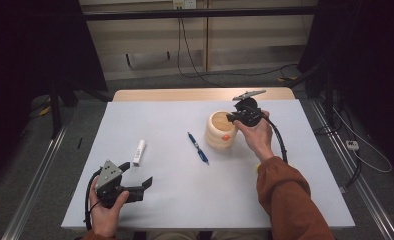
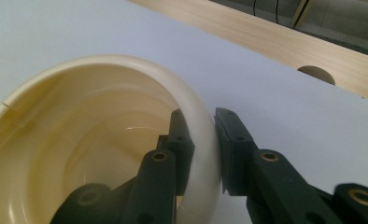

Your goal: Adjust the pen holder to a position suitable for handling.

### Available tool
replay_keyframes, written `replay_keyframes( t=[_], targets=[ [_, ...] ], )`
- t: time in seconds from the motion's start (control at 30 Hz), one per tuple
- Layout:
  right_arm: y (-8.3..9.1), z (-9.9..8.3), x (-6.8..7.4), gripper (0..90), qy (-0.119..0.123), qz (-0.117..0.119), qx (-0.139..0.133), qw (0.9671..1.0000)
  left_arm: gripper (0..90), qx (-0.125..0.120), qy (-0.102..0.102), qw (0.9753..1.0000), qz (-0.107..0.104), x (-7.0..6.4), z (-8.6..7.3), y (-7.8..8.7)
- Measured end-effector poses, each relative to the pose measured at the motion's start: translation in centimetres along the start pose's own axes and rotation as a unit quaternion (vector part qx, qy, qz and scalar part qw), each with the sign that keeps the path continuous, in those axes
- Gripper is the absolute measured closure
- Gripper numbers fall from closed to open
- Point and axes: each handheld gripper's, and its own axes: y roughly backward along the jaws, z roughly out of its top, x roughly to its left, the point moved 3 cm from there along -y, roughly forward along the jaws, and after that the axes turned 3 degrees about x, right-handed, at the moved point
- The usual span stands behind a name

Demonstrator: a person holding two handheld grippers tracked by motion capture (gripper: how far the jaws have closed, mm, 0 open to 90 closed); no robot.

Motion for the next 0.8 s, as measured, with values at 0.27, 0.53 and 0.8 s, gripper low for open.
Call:
replay_keyframes(
  t=[0.27,0.53,0.8],
  targets=[
    [0.0,-0.1,0.5,77.3,0.003,-0.009,0.016,0.9998,6.6,0.000,-0.001,1.0000,-0.002,-0.1,0.0,-0.1],
    [1.0,-1.2,1.6,77.4,0.008,-0.016,0.035,0.9992,6.7,0.000,-0.001,1.0000,-0.002,-0.1,0.0,-0.1],
    [3.0,-2.5,2.7,77.6,0.010,-0.031,0.047,0.9984,6.7,0.003,-0.002,1.0000,-0.003,-0.1,0.0,-0.1]
  ],
)
